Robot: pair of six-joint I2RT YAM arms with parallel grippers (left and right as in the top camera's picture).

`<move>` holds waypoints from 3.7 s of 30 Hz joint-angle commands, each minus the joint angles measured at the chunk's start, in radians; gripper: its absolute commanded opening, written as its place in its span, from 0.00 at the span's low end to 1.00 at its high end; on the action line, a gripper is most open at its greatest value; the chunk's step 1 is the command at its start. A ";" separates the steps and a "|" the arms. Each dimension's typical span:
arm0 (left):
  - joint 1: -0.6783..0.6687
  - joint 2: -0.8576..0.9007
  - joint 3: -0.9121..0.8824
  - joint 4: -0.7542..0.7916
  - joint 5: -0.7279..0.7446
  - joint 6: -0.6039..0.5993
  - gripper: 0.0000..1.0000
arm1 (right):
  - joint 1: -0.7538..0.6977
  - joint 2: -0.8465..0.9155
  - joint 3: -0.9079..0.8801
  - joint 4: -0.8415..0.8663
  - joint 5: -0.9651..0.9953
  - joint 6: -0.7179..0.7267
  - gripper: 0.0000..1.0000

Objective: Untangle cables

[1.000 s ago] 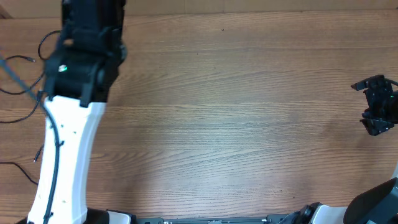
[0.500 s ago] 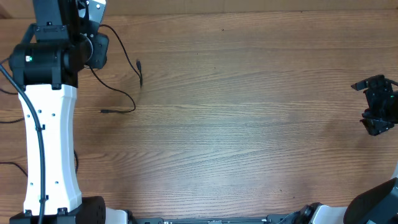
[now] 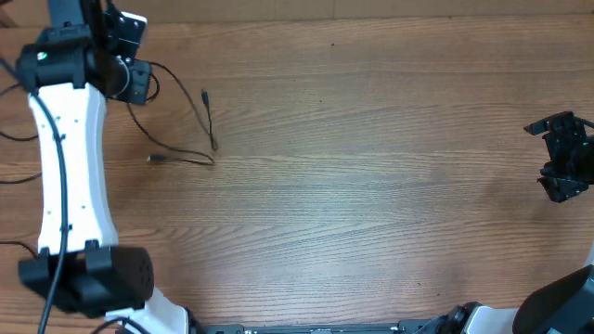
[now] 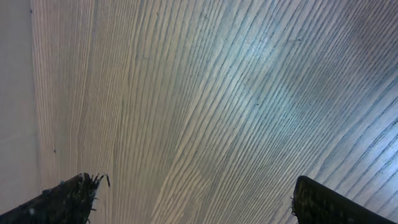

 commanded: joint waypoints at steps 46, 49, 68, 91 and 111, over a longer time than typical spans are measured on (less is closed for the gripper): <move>-0.119 -0.146 0.188 -0.026 0.181 -0.374 1.00 | -0.001 -0.013 0.017 0.005 -0.001 0.003 1.00; -0.119 -0.192 0.188 -0.048 0.179 -0.373 1.00 | -0.001 -0.013 0.017 0.005 -0.001 0.003 1.00; -0.119 -0.844 -0.163 -0.124 0.032 -0.384 1.00 | -0.001 -0.013 0.017 0.005 -0.001 0.003 1.00; -0.119 -1.345 -0.644 -0.410 0.027 -0.485 1.00 | -0.001 -0.013 0.017 0.005 -0.001 0.003 1.00; -0.128 -1.408 -0.647 -0.410 0.027 -0.485 1.00 | -0.001 -0.013 0.017 0.005 -0.001 0.003 1.00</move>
